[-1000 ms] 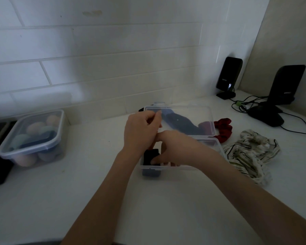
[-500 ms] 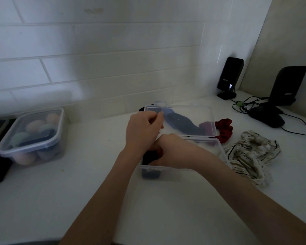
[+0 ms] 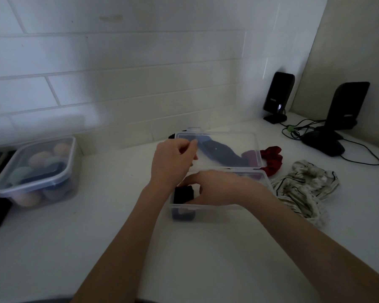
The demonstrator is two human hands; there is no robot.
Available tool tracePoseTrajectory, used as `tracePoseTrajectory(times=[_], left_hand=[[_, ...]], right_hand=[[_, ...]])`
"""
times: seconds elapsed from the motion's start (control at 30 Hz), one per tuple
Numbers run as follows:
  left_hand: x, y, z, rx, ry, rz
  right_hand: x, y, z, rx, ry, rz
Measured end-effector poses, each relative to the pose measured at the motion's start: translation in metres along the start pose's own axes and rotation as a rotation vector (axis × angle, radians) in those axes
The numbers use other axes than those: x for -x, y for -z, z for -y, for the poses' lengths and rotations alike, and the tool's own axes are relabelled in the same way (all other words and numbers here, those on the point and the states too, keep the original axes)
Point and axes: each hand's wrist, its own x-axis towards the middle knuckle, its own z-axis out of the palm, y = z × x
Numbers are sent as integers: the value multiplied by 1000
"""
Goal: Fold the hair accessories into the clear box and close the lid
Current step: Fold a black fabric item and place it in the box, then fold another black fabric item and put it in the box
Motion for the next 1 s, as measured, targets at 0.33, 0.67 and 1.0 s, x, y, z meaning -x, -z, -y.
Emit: tracePoseTrajectory(times=[0.33, 0.67, 1.0], left_hand=[[-2, 0, 3, -7, 6, 28], [1, 1, -1, -41, -45, 19], [1, 0, 2, -185, -296, 83]], right_hand=[[45, 88, -59, -461, -175, -801], [29, 45, -144, -576, -453, -393], [13, 30, -143, -528, -352, -398]])
